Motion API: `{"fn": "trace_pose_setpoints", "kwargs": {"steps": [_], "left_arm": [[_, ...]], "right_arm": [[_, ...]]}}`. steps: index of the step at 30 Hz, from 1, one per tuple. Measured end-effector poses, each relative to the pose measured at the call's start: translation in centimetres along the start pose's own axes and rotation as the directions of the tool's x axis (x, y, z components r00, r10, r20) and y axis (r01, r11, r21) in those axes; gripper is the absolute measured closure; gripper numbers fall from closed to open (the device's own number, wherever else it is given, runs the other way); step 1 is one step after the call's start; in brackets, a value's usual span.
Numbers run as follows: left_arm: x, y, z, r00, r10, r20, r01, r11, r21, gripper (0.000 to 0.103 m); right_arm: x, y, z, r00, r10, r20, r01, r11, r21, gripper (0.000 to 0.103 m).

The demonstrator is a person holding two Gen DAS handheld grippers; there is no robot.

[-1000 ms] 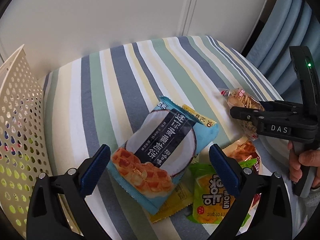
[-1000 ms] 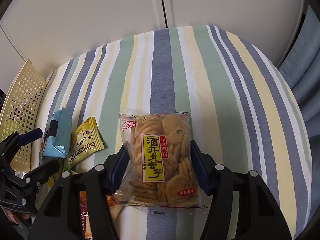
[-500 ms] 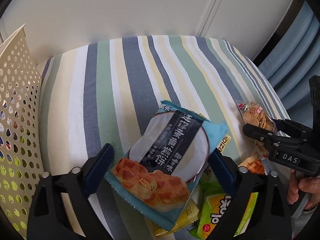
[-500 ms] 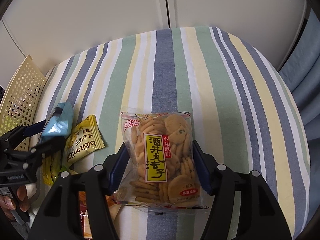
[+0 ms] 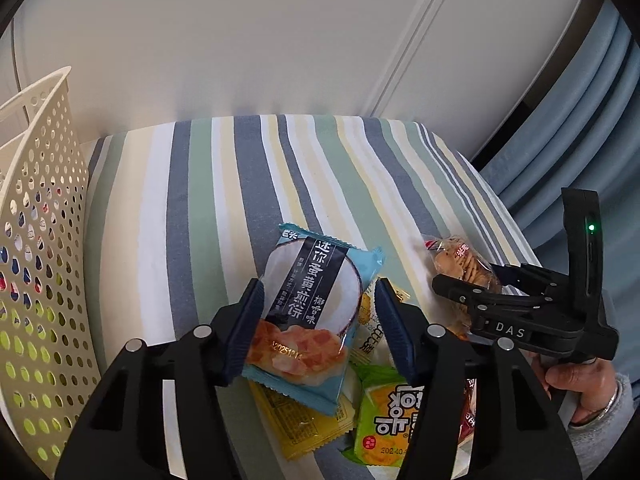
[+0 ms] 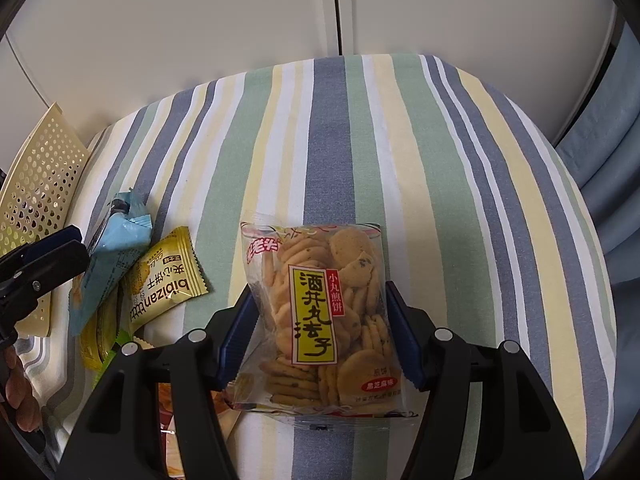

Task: Organize snacks
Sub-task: 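Grasp the clear cracker bag with the right tool while the left tool grasps the coconut pastry bag, then carry the coconut pastry bag in the left tool into the basket and release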

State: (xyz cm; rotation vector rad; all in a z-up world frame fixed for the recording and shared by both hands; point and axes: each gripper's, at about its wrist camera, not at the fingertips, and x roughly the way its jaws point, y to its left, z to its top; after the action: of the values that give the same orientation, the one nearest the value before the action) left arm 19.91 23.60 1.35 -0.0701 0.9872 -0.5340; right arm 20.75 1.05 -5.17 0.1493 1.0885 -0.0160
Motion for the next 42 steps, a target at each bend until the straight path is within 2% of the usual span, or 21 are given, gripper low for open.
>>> {"fn": "trace_pose_setpoints", "kwargs": {"steps": [4,6,8,13,14,15,16,19,23,29,36,42], "left_arm": [[1.0,-0.2,0.0,0.999,0.032,-0.022,-0.031,0.999,0.012,0.037],[1.7,-0.4,0.0,0.998,0.051,-0.032,-0.051,0.998,0.027,0.027],[2.5,-0.8,0.2,0.997,0.067,-0.045,-0.065,0.997,0.047,0.025],[4.7,-0.7,1.0,0.992,0.093,-0.085,-0.09,0.995,0.035,0.026],[5.0,-0.4,1.1,0.991,0.095,-0.091,-0.094,0.995,0.023,0.029],[4.9,-0.5,1.1,0.992,0.094,-0.079,-0.092,0.995,0.023,0.038],[4.8,-0.4,1.1,0.993,0.093,-0.078,-0.092,0.996,0.021,0.041],[4.0,-0.3,1.1,0.997,0.064,-0.051,-0.065,0.998,-0.003,0.049],[1.5,-0.1,1.0,0.999,0.031,0.012,-0.031,0.999,-0.022,0.05],[-2.4,-0.4,1.3,0.994,0.009,0.11,-0.005,0.999,-0.031,0.05],[-7.3,0.1,1.7,0.972,0.063,0.228,-0.056,0.998,-0.036,0.05],[-10.3,0.6,1.8,0.939,0.155,0.306,-0.145,0.988,-0.057,0.05]], "right_arm": [[0.0,0.0,0.0,1.0,0.0,0.002,0.0,1.0,0.002,0.04],[0.0,-0.1,-0.1,1.0,0.001,0.002,-0.001,1.0,0.002,0.04],[0.0,-0.1,-0.1,1.0,0.001,0.002,-0.001,1.0,0.002,0.04],[0.1,0.1,0.0,1.0,0.004,-0.003,-0.004,1.0,-0.008,0.037],[0.1,0.1,0.0,1.0,0.002,-0.004,-0.002,1.0,-0.012,0.037],[0.1,0.2,0.0,1.0,0.0,-0.004,-0.001,1.0,-0.015,0.036],[0.1,0.2,0.0,1.0,-0.001,-0.004,0.0,1.0,-0.016,0.036],[0.0,0.2,0.1,1.0,0.001,0.001,-0.001,1.0,-0.009,0.039],[-0.3,-0.3,0.1,1.0,0.015,0.011,-0.015,1.0,0.015,0.046],[-0.6,-0.3,0.1,1.0,0.021,0.024,-0.021,1.0,0.014,0.048],[-1.5,-0.6,-0.2,0.999,0.012,0.044,-0.013,0.999,0.035,0.048],[-1.9,-0.3,-0.5,0.999,0.01,0.048,-0.012,0.999,0.037,0.048]]}}
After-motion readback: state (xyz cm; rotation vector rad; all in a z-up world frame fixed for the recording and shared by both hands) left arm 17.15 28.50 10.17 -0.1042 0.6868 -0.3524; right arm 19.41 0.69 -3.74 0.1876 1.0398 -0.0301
